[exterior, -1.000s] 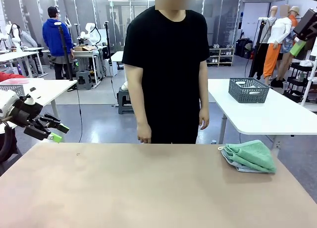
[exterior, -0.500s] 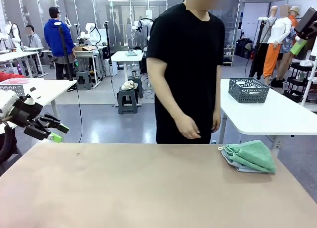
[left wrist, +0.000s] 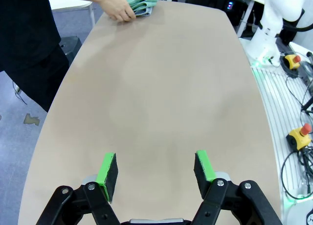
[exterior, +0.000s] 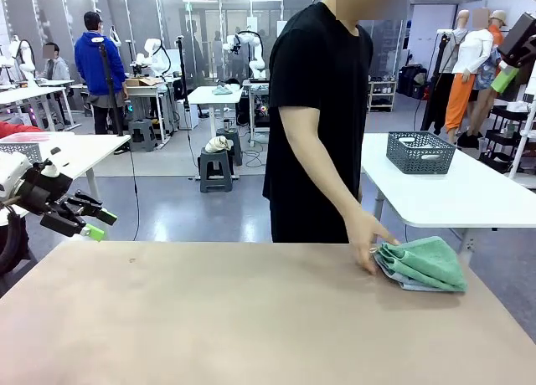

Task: Fold the towels and place them in the basket.
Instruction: Stack the folded Towel with hook on the right side of the table.

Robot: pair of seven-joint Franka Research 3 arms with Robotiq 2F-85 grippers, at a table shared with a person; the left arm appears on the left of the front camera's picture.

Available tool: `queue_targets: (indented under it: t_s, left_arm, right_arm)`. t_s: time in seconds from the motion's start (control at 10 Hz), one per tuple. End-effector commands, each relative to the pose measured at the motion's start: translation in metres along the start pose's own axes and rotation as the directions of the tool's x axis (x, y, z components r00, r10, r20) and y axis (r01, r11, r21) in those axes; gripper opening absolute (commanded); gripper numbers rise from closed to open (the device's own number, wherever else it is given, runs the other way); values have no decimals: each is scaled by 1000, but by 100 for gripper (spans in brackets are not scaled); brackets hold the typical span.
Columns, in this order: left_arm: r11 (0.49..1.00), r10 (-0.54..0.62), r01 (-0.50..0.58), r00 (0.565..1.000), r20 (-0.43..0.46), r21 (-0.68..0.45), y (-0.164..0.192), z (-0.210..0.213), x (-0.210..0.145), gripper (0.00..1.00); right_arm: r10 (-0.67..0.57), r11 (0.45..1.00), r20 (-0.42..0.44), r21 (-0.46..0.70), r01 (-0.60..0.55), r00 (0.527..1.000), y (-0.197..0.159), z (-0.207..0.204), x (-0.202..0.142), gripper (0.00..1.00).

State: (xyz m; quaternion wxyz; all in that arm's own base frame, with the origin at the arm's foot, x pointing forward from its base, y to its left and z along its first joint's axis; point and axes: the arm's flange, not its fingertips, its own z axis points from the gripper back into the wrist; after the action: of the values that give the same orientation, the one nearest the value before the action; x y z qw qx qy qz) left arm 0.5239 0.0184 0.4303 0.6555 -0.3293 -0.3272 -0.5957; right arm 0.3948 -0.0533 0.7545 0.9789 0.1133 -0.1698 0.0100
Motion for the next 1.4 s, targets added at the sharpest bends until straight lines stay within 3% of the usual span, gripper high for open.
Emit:
queue_targets:
  t_s: [0.0,1.3]
  left_arm:
    - [1000,-1,1,1000,-2,1,-1,1,1,80]
    - [1000,-1,1,1000,-2,1,-1,1,1,80]
  right_arm:
    - [-8,1000,-4,16,8,1000,1,2,0,100]
    - [-8,1000,-4,16,8,1000,1,2,0,100]
